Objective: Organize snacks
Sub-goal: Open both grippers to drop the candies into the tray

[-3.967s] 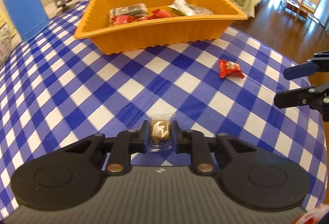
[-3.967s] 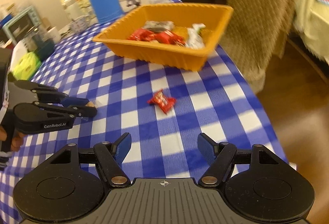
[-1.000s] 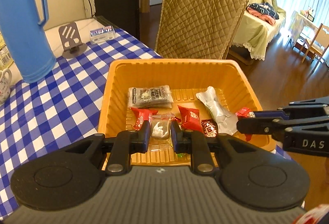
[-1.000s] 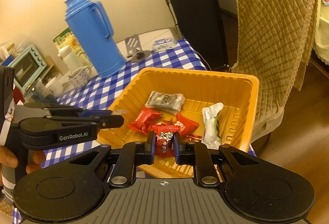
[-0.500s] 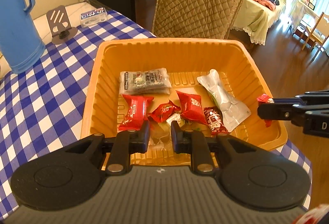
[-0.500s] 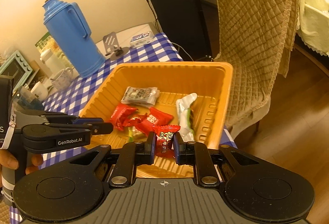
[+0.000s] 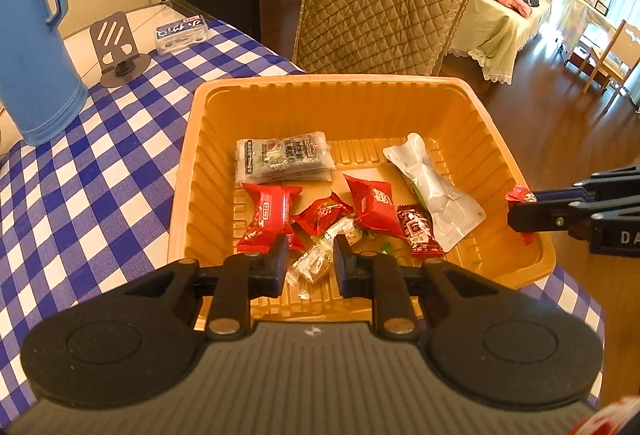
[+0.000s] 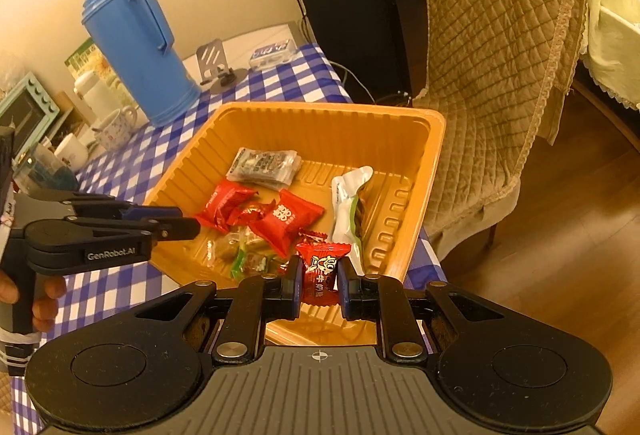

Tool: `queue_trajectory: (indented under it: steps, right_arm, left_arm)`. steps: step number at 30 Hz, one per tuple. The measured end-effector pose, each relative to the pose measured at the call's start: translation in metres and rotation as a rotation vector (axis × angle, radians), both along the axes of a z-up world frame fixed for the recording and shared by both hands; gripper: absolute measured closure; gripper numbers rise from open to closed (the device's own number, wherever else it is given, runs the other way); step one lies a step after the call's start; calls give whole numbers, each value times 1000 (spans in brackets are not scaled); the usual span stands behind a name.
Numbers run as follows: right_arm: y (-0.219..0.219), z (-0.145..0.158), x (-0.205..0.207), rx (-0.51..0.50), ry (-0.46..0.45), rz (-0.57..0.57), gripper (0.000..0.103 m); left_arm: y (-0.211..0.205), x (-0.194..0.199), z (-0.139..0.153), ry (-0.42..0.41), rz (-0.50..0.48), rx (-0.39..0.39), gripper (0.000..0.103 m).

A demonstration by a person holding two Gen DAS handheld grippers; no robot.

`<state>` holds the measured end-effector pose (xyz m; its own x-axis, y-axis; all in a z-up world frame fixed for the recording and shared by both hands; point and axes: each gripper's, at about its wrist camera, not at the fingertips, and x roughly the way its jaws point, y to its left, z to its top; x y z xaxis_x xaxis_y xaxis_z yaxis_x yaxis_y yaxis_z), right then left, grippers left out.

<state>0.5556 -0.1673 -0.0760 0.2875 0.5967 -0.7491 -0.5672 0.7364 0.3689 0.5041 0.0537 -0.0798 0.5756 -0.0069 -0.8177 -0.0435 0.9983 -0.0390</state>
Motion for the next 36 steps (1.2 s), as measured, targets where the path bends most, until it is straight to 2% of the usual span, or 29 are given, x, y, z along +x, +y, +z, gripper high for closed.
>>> queue_trajectory:
  steps: [4,7,14,17,19,26,31,36]
  right_arm:
    - [6,-3,2,-18,20,7,85]
    - [10,-4,2,-30,25,5,84]
    - [14,-6,4,-40,54,-3,82]
    - [13,-4,2,-35,47,-3,71]
    - [11,-2,0,-34,37,-11,53]
    - [3,7,-7,-6,24,-28,49]
    - [-6,18,-16,24,6,-44,39]
    - [-17,33,-30,66,-14,-66,35]
  left_arm:
    - [-1,-1,3,-5,-4,2,81]
    - [-2,-4,5,-11,-8,8,73]
    - [-5,-9,10,-25,-12,26,69]
    - [-6,-12,12,-29,-9,33,67]
    - [-7,-14,14,-32,-5,37,67]
    - [-9,-23,23,-45,12,43,65]
    - [-12,-34,34,-56,31,46,63]
    - [-17,-51,49,-77,51,36,62]
